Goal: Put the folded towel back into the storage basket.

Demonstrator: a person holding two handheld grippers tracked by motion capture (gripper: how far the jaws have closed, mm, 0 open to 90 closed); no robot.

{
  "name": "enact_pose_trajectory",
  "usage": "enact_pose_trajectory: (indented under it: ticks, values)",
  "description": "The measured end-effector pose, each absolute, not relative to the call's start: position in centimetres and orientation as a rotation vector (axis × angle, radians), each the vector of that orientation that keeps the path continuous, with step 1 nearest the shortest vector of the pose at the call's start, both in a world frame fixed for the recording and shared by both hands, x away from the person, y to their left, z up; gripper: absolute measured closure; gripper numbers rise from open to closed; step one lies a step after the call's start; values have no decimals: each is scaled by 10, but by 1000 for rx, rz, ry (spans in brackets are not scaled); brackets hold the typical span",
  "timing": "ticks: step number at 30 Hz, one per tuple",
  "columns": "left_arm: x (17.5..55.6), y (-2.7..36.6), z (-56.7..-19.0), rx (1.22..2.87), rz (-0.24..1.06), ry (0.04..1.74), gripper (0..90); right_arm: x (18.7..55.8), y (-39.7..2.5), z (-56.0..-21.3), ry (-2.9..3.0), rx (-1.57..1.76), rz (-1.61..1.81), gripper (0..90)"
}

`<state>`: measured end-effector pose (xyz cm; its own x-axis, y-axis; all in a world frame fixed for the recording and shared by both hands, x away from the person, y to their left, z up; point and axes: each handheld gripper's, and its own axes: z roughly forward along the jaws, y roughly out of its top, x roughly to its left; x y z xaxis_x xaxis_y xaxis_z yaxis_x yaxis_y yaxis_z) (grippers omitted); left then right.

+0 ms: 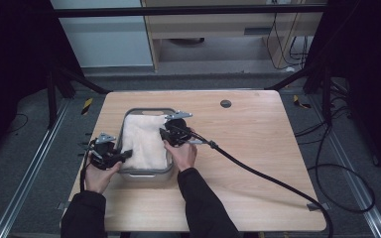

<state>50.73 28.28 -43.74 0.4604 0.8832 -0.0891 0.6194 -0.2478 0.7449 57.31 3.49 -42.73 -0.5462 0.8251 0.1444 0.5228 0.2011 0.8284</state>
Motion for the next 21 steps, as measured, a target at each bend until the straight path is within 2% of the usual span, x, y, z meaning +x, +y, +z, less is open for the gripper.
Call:
enact_pose_trajectory:
  ticks: [6, 11, 17, 21]
  values:
    - [507, 279, -437, 1991, 470, 1239, 572, 572, 34, -426, 2144, 1223, 1229, 572]
    - [504, 273, -431, 1989, 537, 1234, 457, 569, 30, -421, 2120, 1202, 1270, 559]
    - [498, 279, -418, 1905, 566, 1206, 443, 565, 21, -408, 2094, 1179, 1299, 530]
    - [494, 283, -409, 1866, 565, 1190, 441, 560, 10, -399, 2067, 1163, 1334, 452]
